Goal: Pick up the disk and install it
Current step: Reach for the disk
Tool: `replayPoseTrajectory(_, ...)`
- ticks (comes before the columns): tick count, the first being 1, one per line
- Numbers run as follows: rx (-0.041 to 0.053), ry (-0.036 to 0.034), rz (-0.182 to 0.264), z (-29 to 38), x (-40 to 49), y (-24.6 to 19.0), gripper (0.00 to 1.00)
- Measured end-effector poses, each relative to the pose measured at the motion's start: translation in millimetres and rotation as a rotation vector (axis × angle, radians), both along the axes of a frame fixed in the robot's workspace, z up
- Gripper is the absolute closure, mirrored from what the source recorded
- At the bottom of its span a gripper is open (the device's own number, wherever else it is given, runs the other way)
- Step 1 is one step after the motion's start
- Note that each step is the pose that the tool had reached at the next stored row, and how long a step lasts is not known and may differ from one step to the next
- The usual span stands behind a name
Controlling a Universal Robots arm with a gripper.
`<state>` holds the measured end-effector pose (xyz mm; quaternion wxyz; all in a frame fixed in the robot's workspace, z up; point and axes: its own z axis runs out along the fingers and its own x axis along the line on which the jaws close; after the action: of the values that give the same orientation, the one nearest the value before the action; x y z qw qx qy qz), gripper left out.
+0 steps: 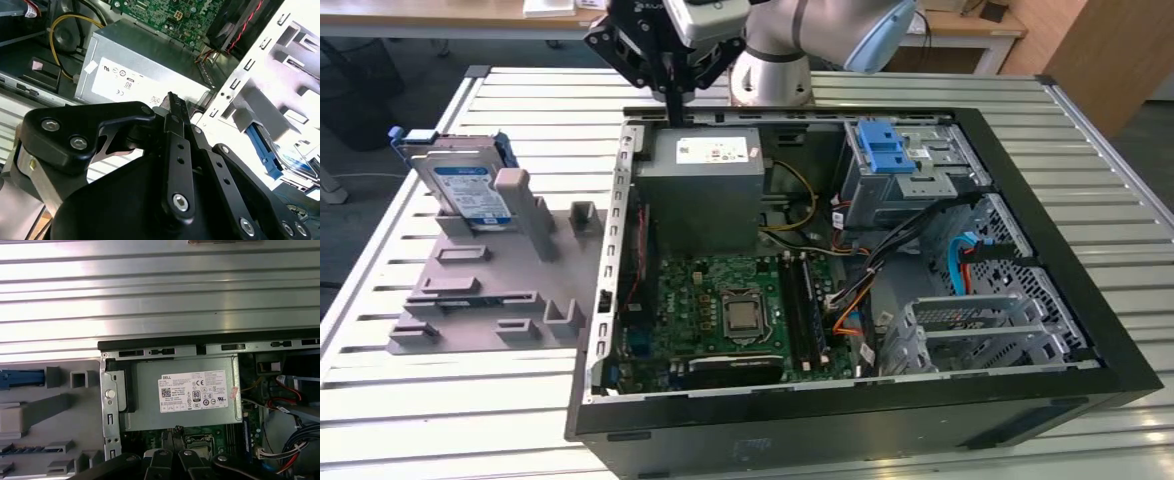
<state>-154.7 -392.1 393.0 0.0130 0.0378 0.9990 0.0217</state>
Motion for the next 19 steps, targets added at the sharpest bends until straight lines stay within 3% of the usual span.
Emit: replayPoseTrajectory(19, 0.0, -0.0001, 0.0, -0.3, -17.7, 2.5, 0.89)
